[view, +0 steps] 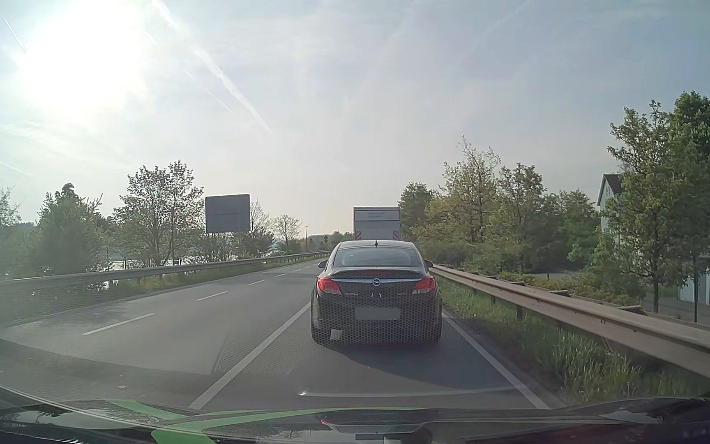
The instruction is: Follow the waypoints while adhering to traffic rules and regulations
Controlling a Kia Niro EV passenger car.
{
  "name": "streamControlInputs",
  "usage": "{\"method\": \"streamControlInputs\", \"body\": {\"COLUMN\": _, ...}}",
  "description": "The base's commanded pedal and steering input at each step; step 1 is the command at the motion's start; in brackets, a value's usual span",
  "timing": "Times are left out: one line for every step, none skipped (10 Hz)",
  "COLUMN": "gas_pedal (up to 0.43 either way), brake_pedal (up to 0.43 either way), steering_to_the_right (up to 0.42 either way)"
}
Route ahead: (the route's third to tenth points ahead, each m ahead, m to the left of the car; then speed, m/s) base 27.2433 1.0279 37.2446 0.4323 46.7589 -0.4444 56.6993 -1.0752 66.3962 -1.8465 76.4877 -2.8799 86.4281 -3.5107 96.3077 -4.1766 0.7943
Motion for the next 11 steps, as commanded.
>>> {"method": "streamControlInputs", "body": {"gas_pedal": 0.0, "brake_pedal": 0.0, "steering_to_the_right": 0.0}}
{"method": "streamControlInputs", "body": {"gas_pedal": 0.0, "brake_pedal": 0.0, "steering_to_the_right": 0.0}}
{"method": "streamControlInputs", "body": {"gas_pedal": 0.0, "brake_pedal": 0.0, "steering_to_the_right": 0.0}}
{"method": "streamControlInputs", "body": {"gas_pedal": 0.0, "brake_pedal": 0.0, "steering_to_the_right": 0.0}}
{"method": "streamControlInputs", "body": {"gas_pedal": 0.0, "brake_pedal": 0.0, "steering_to_the_right": 0.0}}
{"method": "streamControlInputs", "body": {"gas_pedal": 0.0, "brake_pedal": 0.0, "steering_to_the_right": 0.0}}
{"method": "streamControlInputs", "body": {"gas_pedal": 0.02, "brake_pedal": 0.0, "steering_to_the_right": 0.0}}
{"method": "streamControlInputs", "body": {"gas_pedal": 0.067, "brake_pedal": 0.0, "steering_to_the_right": 0.0}}
{"method": "streamControlInputs", "body": {"gas_pedal": 0.067, "brake_pedal": 0.0, "steering_to_the_right": 0.0}}
{"method": "streamControlInputs", "body": {"gas_pedal": 0.11, "brake_pedal": 0.0, "steering_to_the_right": 0.0}}
{"method": "streamControlInputs", "body": {"gas_pedal": 0.13, "brake_pedal": 0.0, "steering_to_the_right": 0.0}}
